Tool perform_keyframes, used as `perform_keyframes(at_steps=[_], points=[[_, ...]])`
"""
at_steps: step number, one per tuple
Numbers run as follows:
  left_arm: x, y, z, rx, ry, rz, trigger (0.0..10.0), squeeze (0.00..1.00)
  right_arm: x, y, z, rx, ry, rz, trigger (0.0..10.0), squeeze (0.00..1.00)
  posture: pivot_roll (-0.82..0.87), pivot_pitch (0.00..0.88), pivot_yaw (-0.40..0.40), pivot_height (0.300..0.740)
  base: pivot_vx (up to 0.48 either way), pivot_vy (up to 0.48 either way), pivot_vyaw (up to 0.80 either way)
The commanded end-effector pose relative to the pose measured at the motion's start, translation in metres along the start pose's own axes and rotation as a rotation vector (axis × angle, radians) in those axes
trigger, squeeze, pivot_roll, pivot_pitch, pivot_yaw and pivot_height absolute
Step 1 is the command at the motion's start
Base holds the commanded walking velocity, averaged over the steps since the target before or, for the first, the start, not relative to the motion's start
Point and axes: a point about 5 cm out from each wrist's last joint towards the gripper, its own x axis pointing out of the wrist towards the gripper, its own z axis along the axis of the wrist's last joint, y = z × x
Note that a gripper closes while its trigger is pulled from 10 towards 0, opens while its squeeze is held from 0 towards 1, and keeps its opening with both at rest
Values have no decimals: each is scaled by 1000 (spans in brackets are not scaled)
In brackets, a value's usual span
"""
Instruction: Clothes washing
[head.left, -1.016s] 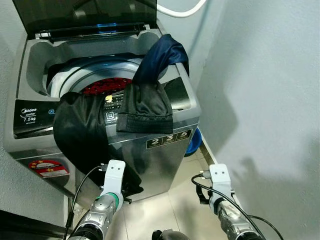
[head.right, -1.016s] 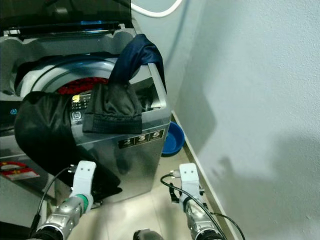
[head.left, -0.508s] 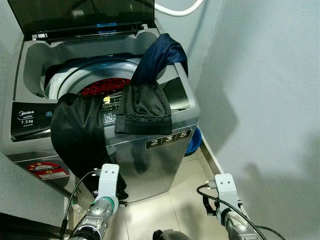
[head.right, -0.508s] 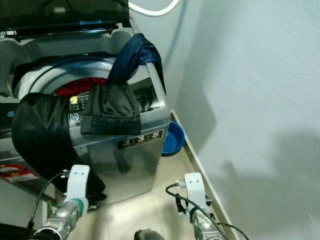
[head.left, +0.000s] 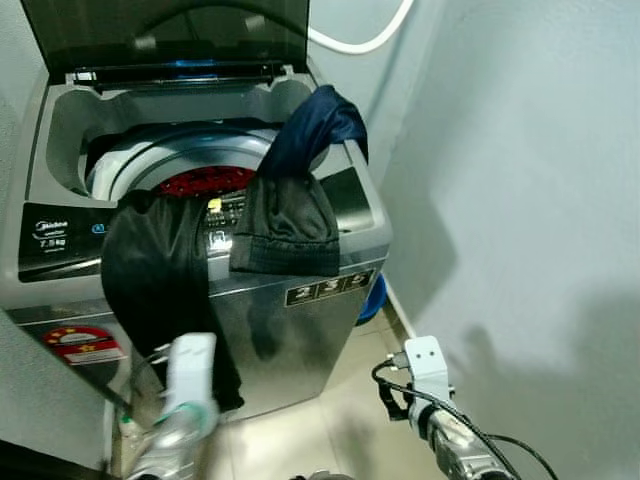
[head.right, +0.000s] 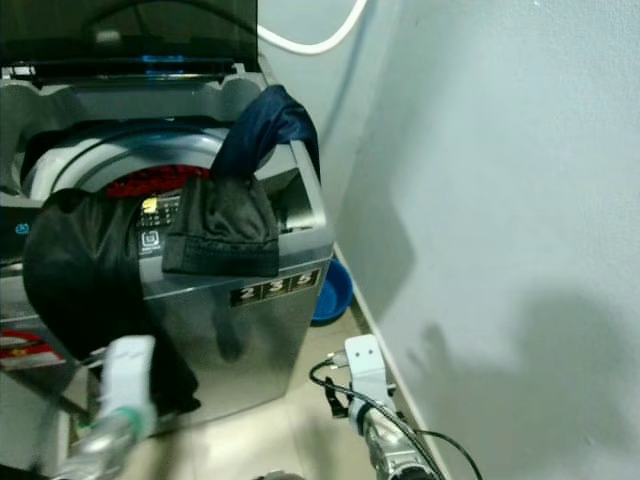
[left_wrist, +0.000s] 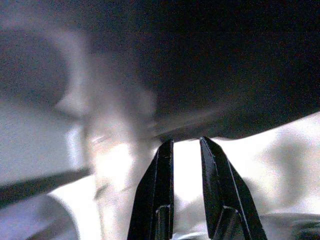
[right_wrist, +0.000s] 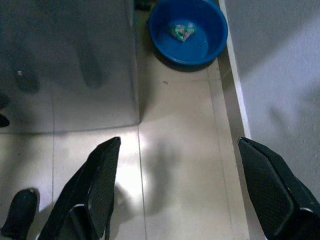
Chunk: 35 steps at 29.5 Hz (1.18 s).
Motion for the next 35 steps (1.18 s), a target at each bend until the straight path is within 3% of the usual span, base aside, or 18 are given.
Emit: perform_keyframes(at_steps=[1,10,15,23,25,27,35], points=[[-2,2,-3,-36,-6,-18,10000,0,1,1,0,-7,16,20,10000,0,135,0,-59,740,0,0,0],[-3,1,-5,-14,-6,-4,10000,0,1,8,0,-37,12,50,10000,0,137,0,-52,740,0,0,0],[-6,-2,-6,85,-32,-46,10000,0,-3,6,-4,-14,-25,15,10000,0,119,0,-33,740,0,0,0],[-8,-2,-7,76,-38,-62,10000,0,-7,3,-10,-27,-31,16,10000,0,106,0,-29,740,0,0,0],[-9,-4,-7,83,-51,-72,10000,0,-9,1,-14,-97,-21,7,10000,0,98,0,-27,740,0,0,0],[-9,-5,-7,87,-56,-77,10000,0,-9,0,-15,-99,-17,-6,10000,0,94,0,-26,740,0,0,0],[-11,-9,-6,174,-93,-115,10000,0,-9,-6,-14,-31,-7,-68,10000,0,86,0,-12,740,0,0,0]])
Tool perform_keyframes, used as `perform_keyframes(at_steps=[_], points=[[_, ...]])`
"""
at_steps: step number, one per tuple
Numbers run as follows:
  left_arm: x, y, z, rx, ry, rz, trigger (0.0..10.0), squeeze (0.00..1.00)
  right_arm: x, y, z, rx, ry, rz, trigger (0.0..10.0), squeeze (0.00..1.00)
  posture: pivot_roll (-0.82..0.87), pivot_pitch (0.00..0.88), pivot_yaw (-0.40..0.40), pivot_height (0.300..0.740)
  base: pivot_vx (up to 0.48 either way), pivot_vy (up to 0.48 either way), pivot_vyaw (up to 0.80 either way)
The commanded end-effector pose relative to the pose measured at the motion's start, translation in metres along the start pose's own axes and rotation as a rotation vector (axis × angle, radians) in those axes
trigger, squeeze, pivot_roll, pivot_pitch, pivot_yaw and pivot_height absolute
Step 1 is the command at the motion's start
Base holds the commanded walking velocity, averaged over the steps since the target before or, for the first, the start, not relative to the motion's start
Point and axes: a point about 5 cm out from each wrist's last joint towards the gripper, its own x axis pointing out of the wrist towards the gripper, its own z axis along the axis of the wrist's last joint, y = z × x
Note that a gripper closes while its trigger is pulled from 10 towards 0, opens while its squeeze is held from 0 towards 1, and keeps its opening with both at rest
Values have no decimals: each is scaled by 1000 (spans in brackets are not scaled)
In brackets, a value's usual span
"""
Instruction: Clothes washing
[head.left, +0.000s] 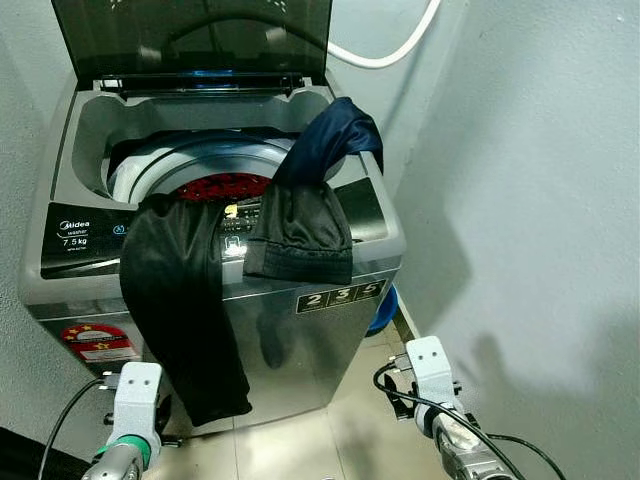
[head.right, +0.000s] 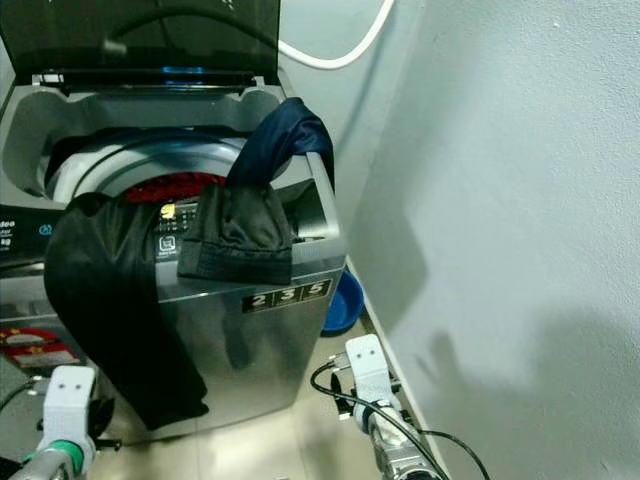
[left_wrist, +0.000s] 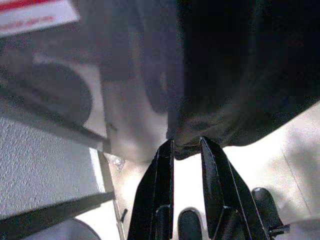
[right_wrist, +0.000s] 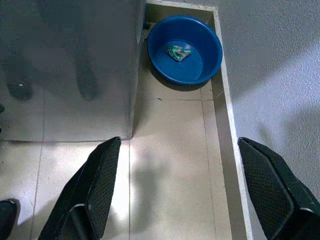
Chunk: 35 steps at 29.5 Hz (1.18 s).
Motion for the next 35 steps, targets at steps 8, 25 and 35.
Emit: perform_keyframes(at_steps=[8,25,35], points=[[-3,-4,-15,27,78,-44,10000,0,-3,0,2,41,-48,-6,10000,0,48,4,-5,740,0,0,0],[-23,26,-54,-23,304,39,10000,0,-6,7,-3,31,-35,14,10000,0,51,20,-10,740,0,0,0],[-25,27,-58,-35,327,54,10000,0,-7,7,-5,18,-18,28,10000,0,48,18,-10,740,0,0,0]])
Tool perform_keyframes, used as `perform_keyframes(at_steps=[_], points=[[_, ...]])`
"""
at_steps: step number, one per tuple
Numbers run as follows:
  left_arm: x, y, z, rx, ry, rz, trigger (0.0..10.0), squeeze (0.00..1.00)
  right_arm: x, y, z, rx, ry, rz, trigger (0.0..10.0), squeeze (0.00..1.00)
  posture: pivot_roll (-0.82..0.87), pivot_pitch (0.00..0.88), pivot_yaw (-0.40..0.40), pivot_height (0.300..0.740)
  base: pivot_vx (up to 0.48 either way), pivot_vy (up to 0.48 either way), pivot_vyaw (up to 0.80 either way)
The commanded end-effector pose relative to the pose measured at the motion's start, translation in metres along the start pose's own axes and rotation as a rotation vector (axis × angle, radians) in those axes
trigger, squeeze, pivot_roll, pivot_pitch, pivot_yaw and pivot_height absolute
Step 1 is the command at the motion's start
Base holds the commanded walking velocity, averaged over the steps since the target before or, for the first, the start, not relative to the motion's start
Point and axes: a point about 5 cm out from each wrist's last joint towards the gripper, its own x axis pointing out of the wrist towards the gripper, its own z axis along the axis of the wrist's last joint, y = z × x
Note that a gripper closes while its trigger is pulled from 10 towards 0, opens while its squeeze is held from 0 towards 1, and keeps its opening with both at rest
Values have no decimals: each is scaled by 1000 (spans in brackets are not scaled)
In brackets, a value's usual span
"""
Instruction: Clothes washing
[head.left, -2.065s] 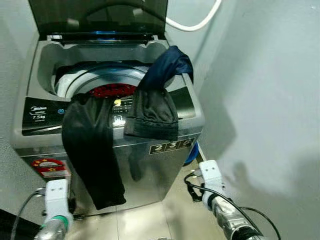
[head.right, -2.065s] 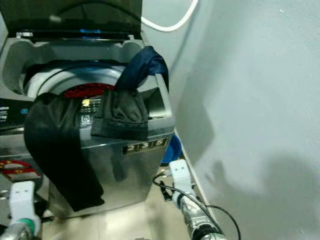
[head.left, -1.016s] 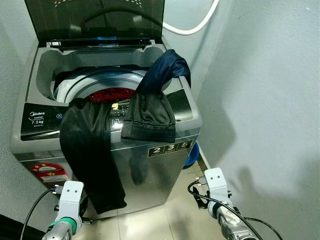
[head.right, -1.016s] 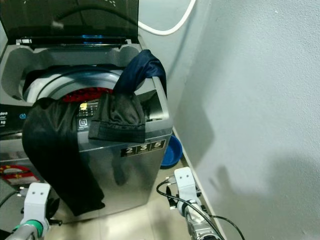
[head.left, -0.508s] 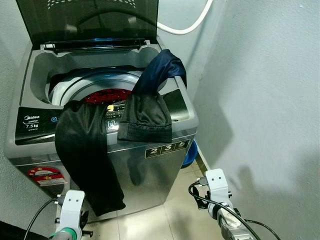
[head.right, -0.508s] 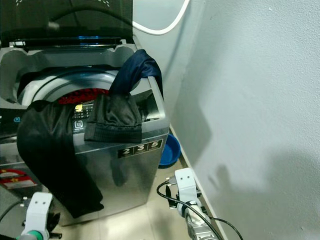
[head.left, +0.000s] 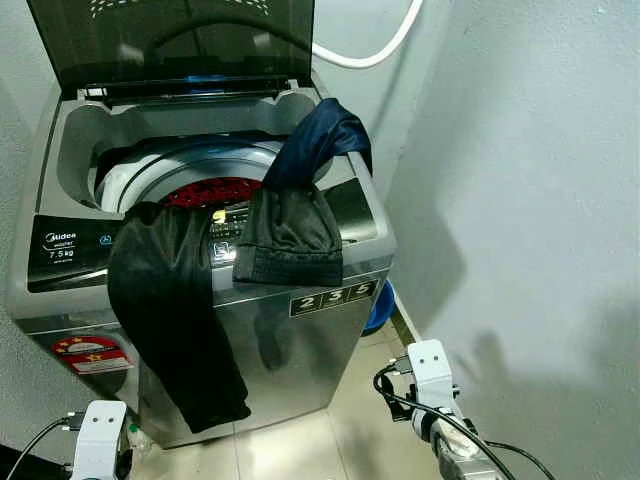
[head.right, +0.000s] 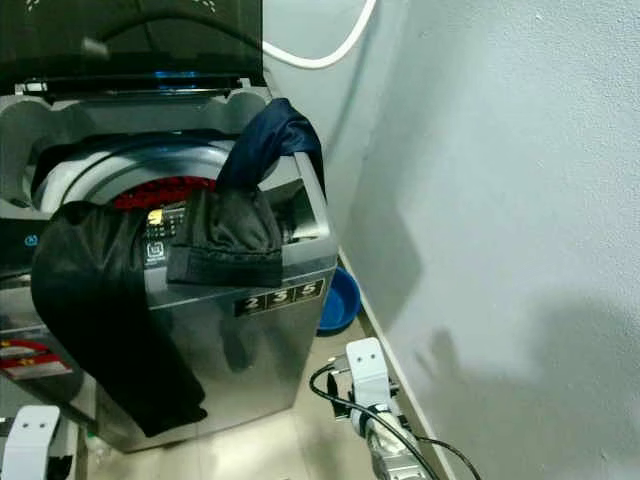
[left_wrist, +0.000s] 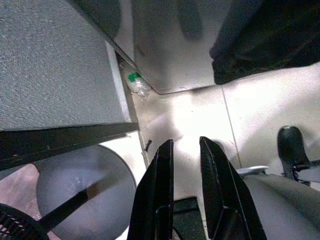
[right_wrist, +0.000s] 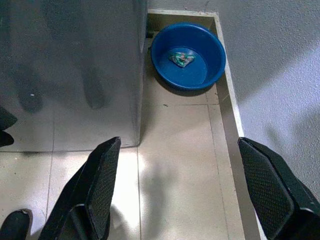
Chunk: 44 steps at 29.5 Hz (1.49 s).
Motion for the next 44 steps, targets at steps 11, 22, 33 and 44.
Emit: perform_keyframes(at_steps=[11,22,33,44], points=[[7,-43,1,11,6,-55,10000,0,-2,-1,-2,-3,11,8,10000,0,48,14,-12,740,0,0,0],[13,-82,26,35,-105,-104,10000,0,0,0,1,1,1,9,10000,0,45,10,-10,740,0,0,0],[10,-38,40,47,-212,-92,10000,0,4,-15,9,4,-2,-46,10000,0,44,21,6,740,0,0,0],[7,-21,40,52,-211,-90,10000,0,1,-53,8,-27,37,-155,10000,0,14,33,31,740,0,0,0]])
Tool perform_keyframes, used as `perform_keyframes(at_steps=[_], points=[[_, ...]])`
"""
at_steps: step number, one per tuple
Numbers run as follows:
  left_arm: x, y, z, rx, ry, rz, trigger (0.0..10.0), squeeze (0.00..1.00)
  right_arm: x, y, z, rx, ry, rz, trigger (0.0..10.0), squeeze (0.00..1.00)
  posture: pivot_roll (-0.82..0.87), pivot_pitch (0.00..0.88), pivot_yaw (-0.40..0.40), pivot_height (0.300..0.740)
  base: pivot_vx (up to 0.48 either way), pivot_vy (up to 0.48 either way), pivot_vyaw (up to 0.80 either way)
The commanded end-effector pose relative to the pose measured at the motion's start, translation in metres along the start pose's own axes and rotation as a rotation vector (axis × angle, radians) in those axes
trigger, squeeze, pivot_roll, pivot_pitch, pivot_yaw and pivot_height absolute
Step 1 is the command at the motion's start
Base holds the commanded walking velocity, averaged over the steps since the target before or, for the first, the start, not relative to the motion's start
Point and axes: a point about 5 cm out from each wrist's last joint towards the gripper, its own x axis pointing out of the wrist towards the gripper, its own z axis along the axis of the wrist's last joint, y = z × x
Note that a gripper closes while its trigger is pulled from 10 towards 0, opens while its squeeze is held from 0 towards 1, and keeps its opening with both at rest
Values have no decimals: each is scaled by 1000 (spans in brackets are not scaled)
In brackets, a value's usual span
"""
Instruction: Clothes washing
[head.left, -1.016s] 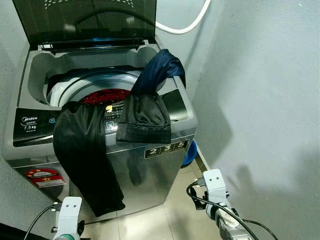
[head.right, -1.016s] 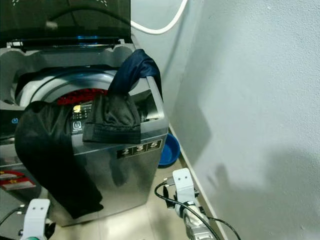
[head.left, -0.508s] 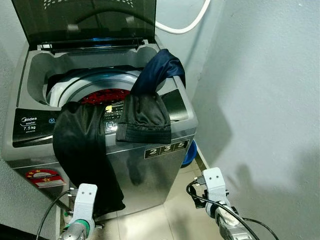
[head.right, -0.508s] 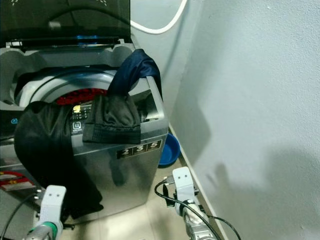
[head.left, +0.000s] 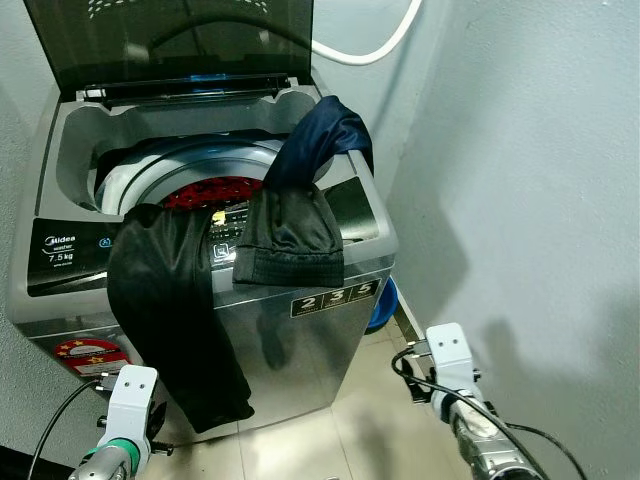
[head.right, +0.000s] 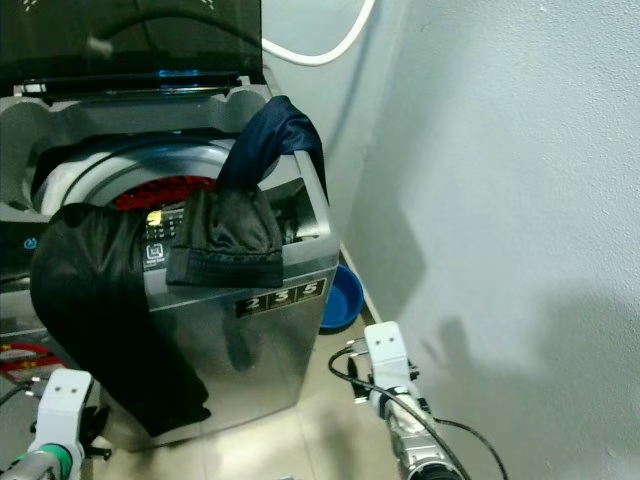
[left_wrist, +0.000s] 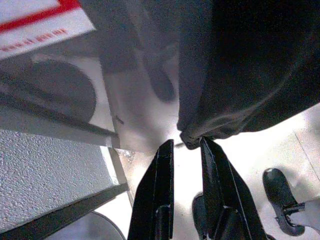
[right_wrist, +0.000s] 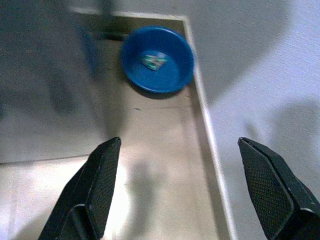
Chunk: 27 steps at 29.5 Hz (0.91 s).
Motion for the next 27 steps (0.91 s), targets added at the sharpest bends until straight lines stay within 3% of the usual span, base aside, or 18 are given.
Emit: perform_keyframes(at_steps=[1,10,14,15,17,23,27], points=[[-3,2,-7,-7,18,0,10000,0,-2,-3,-8,13,38,-19,10000,0,14,33,31,740,0,0,0],[-4,-2,-9,-22,25,-12,10000,0,7,-3,5,15,53,-43,10000,0,0,37,37,740,0,0,0],[9,-12,14,-17,-28,-36,10000,0,15,7,18,31,50,-56,10000,0,-18,29,45,740,0,0,0],[17,-24,32,-18,-63,-62,10000,0,12,6,13,40,53,-62,10000,0,-36,49,43,740,0,0,0],[20,-31,40,-15,-81,-77,10000,0,9,1,6,43,59,-67,10000,0,-36,49,43,740,0,0,0],[23,-51,45,3,-98,-101,10000,0,-2,0,-16,20,118,-16,10000,0,-22,43,13,740,0,0,0],[21,-53,47,-24,-124,-87,10000,0,-8,2,-28,-9,139,22,10000,0,7,54,-7,740,0,0,0]])
